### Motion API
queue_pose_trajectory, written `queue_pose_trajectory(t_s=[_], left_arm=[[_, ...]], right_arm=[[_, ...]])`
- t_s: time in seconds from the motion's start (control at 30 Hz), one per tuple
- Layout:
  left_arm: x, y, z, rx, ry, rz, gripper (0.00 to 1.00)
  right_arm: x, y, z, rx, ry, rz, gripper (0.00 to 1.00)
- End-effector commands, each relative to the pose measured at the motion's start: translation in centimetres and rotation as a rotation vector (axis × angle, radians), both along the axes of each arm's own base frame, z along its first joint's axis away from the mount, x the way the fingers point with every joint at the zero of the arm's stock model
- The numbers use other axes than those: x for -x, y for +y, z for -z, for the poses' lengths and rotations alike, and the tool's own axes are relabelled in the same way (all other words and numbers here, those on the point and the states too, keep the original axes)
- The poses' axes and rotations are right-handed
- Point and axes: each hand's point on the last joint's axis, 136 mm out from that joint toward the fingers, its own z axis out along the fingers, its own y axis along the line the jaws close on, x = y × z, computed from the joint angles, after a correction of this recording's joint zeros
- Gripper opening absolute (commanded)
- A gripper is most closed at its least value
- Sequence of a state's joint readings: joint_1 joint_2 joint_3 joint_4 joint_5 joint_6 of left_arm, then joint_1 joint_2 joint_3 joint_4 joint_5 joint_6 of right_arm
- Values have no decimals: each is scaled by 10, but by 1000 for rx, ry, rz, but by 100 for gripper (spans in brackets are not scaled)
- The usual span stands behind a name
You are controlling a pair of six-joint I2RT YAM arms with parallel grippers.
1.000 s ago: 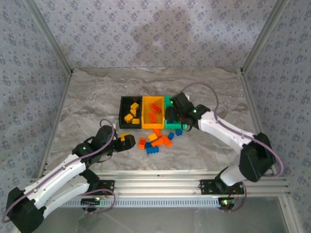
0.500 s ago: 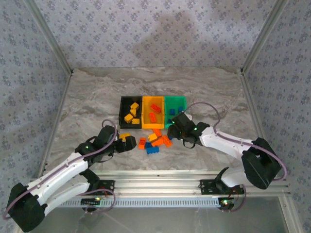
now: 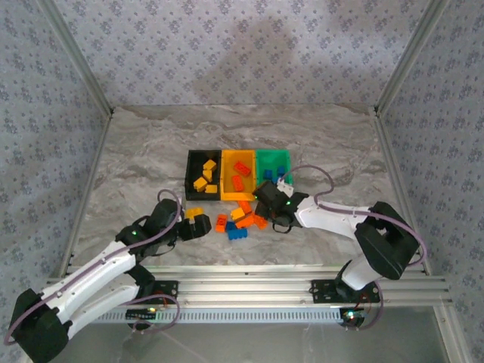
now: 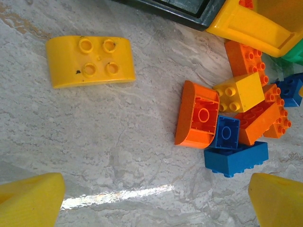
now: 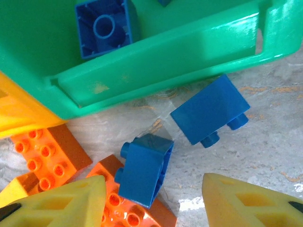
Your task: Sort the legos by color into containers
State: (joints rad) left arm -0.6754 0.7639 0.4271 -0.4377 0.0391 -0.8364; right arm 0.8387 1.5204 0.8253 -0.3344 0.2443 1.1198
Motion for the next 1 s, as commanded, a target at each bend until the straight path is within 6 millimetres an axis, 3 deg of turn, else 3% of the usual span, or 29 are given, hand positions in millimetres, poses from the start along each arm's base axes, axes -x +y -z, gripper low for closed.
queue_pose_trajectory(t_s=[0.0,0.23,0.5,0.63,0.8,0.9,0.97], left_arm=[[2,-3,-4,28,-12,12,99],[4,-1,-2,26,-11,6,99],[3,-1,-3,29,-15,5,100],[2,-2,-4,28,-16,6,100],[1,-3,-4,27,-18,9,99],[0,-3,-4,29,-19,7,99],[-1,-4,-5,31,-20,6,99]], right_arm=[[-10,-3,3,-6,-4,78,58],[-6,-5,19,11,40,64,44],[11,-22,13,15,29,40,25],[24,-33,-7,12,-3,4,23],[29,-36,-54,-19,-66,-95,23],[11,-27,-86,-39,-114,-171,23],[-6,-21,-96,-26,-119,-207,23]])
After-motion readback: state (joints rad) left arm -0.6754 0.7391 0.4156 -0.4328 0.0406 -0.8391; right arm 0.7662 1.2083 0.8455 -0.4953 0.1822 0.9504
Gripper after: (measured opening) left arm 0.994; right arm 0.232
